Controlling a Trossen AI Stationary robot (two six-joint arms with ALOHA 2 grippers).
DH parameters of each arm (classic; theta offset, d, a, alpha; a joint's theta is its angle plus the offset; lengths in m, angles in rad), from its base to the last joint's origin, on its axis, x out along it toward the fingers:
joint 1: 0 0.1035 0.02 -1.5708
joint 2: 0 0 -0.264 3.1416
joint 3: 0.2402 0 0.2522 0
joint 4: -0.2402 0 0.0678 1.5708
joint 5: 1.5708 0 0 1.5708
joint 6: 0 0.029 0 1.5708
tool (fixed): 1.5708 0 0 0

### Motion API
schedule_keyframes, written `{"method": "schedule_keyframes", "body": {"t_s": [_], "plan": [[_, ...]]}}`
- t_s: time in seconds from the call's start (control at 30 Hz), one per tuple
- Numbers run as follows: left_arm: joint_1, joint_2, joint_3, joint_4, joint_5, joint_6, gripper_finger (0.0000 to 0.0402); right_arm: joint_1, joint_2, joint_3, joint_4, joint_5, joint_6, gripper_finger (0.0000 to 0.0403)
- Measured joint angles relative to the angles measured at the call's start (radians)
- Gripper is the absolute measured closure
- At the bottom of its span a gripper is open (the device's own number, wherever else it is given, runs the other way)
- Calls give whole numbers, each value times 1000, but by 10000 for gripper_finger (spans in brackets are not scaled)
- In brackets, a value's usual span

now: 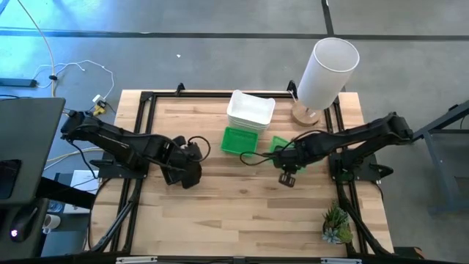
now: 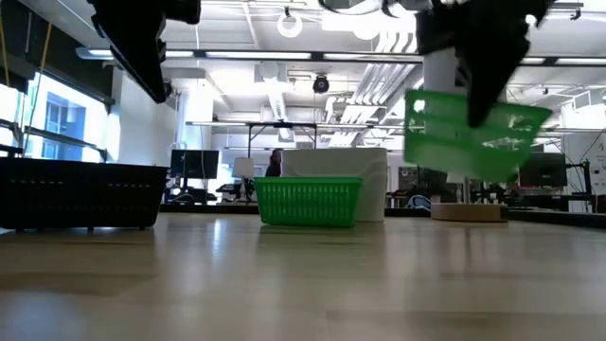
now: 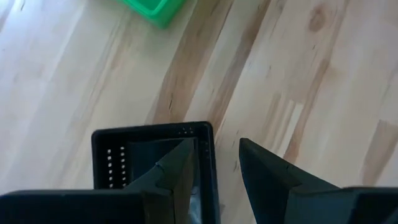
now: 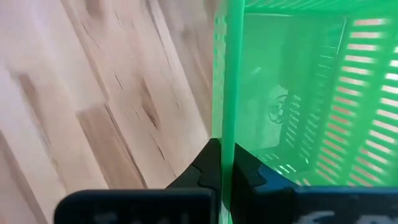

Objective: Stack baskets by color
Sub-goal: Stack the right green bin on the green bins

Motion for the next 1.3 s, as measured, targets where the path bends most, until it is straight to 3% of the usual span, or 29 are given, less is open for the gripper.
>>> {"method": "schedule_keyframes", "body": {"t_s": [0.3, 0.6, 0.87, 1.3], "plan": [[0, 0, -6, -9, -9, -23, 284, -3, 1, 121, 96, 156, -67, 403], [41, 0, -6, -71, -26, 79, 284, -73, 1, 175, 267, 242, -173, 403], [90, 0, -6, -84, -65, 187, 284, -151, 2, 175, 424, 240, -283, 403], [175, -15, -6, -127, -61, 165, 284, -231, 2, 175, 567, 193, -435, 403]]}}
